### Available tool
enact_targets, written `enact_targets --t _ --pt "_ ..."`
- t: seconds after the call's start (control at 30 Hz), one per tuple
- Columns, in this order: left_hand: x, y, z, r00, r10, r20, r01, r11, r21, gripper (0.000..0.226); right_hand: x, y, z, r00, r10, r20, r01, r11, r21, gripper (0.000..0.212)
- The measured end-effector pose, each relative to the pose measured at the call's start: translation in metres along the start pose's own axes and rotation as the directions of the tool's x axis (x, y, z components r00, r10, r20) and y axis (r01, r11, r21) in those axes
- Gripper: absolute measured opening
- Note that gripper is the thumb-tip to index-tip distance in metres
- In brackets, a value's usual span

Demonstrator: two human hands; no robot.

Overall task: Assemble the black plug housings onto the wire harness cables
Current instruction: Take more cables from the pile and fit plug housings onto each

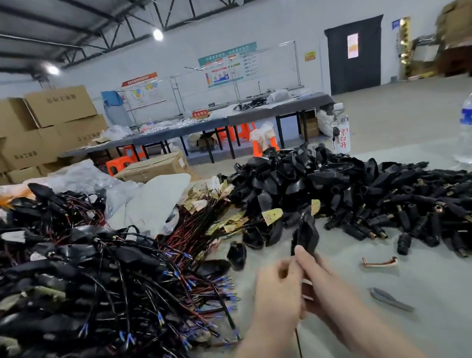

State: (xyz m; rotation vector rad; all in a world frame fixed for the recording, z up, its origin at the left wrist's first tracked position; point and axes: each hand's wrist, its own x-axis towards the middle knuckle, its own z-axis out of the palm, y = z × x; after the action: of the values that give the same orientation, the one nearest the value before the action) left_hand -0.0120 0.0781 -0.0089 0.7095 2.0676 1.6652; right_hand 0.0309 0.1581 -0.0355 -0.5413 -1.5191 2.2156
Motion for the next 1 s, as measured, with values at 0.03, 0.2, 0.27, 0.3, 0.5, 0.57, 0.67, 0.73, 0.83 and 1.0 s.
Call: enact_targets --t 0.03,0.2,0.27,0.3,0.5,0.57,0.67,0.73,0.83,1.0 --pt "-0.007 -0.006 0.01 1.0 -0.007 0.028 0.008 0.999 -0.04 0.03 -0.009 0.002 -0.007 0.999 0.006 -0.045 -0.005 1.0 0.002 0.029" --pt "-0.03 -0.023 0.035 0.982 -0.093 0.162 0.121 0.978 -0.172 0.022 -0.039 0.004 -0.059 0.979 -0.021 -0.202 0.026 0.999 0.022 0.02" --pt "-0.037 -0.03 0.038 0.971 -0.14 0.194 0.203 0.912 -0.355 0.022 -0.045 0.005 -0.076 0.965 -0.07 -0.254 0.07 0.998 -0.01 0.018" --pt "-0.038 -0.032 0.038 0.966 -0.158 0.205 0.239 0.849 -0.471 0.022 -0.048 0.007 -0.083 0.956 -0.09 -0.279 0.091 0.996 -0.009 0.017" --pt "-0.027 -0.03 0.029 0.949 -0.214 0.23 0.3 0.397 -0.867 0.018 -0.046 0.02 -0.104 0.953 -0.098 -0.287 0.119 0.991 0.056 0.019" --pt "-0.026 -0.031 0.026 0.961 -0.196 0.197 0.261 0.398 -0.879 0.016 -0.043 0.022 -0.102 0.954 -0.083 -0.288 0.117 0.988 0.101 0.021" --pt "-0.026 -0.035 0.025 0.98 -0.144 0.136 0.189 0.487 -0.852 0.018 -0.04 0.023 -0.097 0.955 -0.037 -0.293 0.084 0.986 0.147 0.022" --pt "-0.024 -0.039 0.026 0.988 -0.135 0.068 0.133 0.561 -0.817 0.021 -0.039 0.021 -0.096 0.952 -0.023 -0.304 0.082 0.979 0.184 0.019" --pt "-0.021 -0.042 0.029 0.993 -0.118 -0.003 0.075 0.649 -0.757 0.019 -0.037 0.016 -0.095 0.948 0.034 -0.317 0.068 0.949 0.307 0.01" --pt "-0.018 -0.045 0.032 0.991 -0.121 -0.065 0.044 0.727 -0.686 0.009 -0.038 0.006 -0.095 0.963 0.151 -0.222 0.001 0.824 0.567 0.03"
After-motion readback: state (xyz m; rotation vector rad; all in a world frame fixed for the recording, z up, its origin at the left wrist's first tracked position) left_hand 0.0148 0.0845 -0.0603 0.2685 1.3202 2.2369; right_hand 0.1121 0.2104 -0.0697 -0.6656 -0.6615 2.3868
